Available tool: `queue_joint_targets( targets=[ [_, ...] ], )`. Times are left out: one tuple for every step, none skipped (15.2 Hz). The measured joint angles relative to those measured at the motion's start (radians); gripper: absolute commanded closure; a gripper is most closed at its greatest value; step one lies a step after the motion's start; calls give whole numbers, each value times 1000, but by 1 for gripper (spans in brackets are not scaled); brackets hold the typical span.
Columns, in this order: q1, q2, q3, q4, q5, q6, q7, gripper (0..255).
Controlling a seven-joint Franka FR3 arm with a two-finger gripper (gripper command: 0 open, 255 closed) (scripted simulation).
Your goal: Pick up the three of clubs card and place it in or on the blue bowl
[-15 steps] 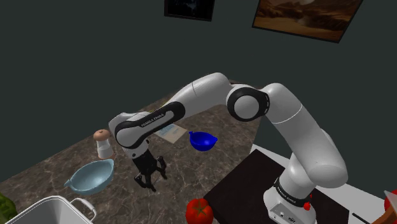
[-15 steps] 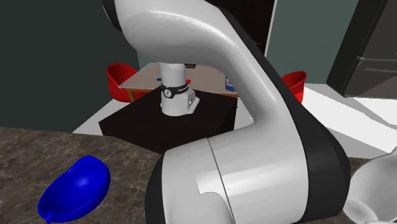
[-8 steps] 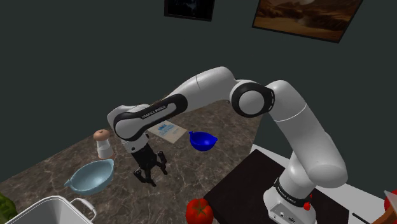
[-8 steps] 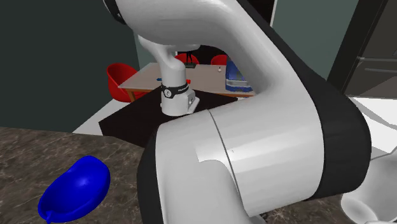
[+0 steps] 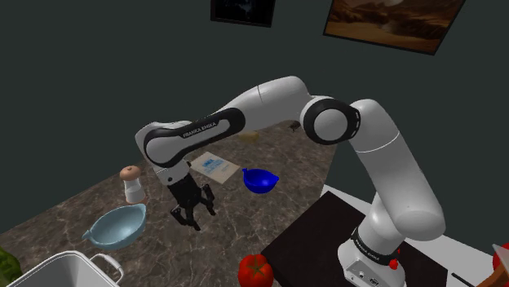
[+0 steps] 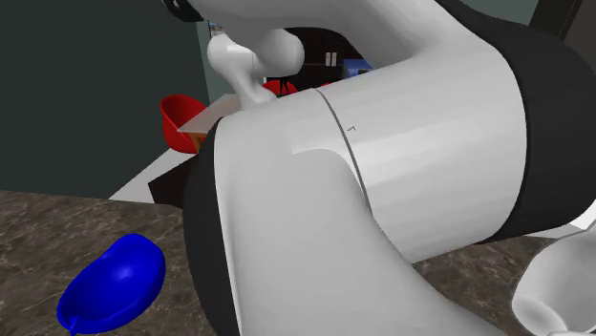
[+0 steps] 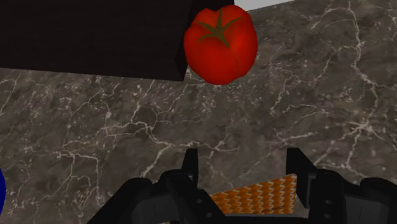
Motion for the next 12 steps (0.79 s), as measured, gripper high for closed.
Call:
queue_joint_targets(
  targets=[
    [-2, -13, 2, -9, 2, -3, 1, 255],
    [-3, -18, 3, -5, 4, -12, 2, 255],
    [-2, -22, 4, 1, 5, -22, 3, 255],
    [-4, -31, 6, 0, 7, -30, 5, 255],
    [-4, -36, 6, 5, 9, -40, 6, 255],
    [-5, -42, 7, 9, 10, -50, 6, 255],
    [-4, -45, 9, 18, 12, -62, 10, 255],
    [-4, -53, 10, 17, 14, -68, 11, 255],
    [-4, -57, 11, 25, 15, -79, 13, 255],
    [-5, -62, 12, 31, 17, -91, 14, 255],
    [-6, -71, 14, 29, 19, -98, 16, 255],
    [-7, -78, 15, 34, 21, -108, 17, 255]
  ],
)
